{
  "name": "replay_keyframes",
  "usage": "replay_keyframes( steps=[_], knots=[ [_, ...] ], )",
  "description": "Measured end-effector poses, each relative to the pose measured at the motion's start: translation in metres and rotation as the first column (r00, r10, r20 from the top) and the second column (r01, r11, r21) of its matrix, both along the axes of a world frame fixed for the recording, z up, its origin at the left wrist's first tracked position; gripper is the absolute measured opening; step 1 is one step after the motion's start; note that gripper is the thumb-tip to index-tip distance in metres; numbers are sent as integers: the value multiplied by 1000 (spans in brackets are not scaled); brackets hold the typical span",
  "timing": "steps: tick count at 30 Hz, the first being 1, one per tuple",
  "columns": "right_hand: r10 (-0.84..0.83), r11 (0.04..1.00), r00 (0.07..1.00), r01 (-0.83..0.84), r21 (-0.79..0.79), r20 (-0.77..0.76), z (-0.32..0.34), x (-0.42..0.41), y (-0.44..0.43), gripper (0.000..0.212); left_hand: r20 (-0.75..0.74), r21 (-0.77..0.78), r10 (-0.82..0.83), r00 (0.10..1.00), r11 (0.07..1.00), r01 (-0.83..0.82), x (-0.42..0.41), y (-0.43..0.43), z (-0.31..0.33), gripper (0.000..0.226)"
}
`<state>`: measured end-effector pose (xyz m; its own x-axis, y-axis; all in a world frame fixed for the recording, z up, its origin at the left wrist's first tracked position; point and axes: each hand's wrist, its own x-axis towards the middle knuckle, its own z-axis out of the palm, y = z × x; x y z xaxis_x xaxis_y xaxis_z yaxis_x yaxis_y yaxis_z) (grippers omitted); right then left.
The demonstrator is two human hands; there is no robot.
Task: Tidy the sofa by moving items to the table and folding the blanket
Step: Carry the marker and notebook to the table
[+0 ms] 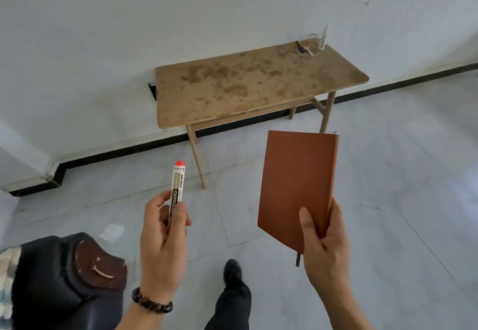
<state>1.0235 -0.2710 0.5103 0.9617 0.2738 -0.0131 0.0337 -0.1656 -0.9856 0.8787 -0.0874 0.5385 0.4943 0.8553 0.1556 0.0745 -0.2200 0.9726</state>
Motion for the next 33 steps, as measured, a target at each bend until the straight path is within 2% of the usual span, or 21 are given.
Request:
replay_keyframes(
  steps=[6, 10, 13, 15, 19, 24, 26, 29, 33],
  knots=[
    [-37, 999, 999, 36, -34, -33, -22, 134, 34, 42, 19, -103, -22, 1000, 994, 24, 152, 46, -35, 16],
    [-100, 993, 995, 100, -64, 5, -6, 247, 58, 42, 67, -146, -69, 995, 986, 78, 276, 83, -23, 14],
    [-190, 981, 979, 192, -26, 71, 21, 327, 77, 38, 93, -113, -157, 983, 979, 168, 371, 109, -1, 13],
    [-239, 971, 969, 239, 7, 71, 30, 371, 84, 35, 57, -91, -219, 974, 970, 223, 428, 120, 10, 18],
    [-331, 942, 943, 328, 65, 38, 18, 446, 93, 39, 36, -81, -316, 948, 945, 318, 533, 132, 13, 7],
    [-308, 947, 951, 309, 86, -28, -19, 571, 108, 39, -62, -116, -302, 951, 949, 294, 660, 138, -23, 7],
    [-294, 948, 955, 297, 115, -49, -28, 632, 115, 38, -86, -130, -274, 958, 956, 262, 710, 140, -31, 14],
    [-209, 960, 970, 228, 162, -125, -22, 720, 134, 39, -86, -168, -255, 963, 957, 238, 778, 146, -24, 11],
    [-80, 978, 986, 106, 182, -144, -9, 829, 170, 44, -34, -152, -198, 980, 970, 190, 860, 161, 1, 12]
  ],
)
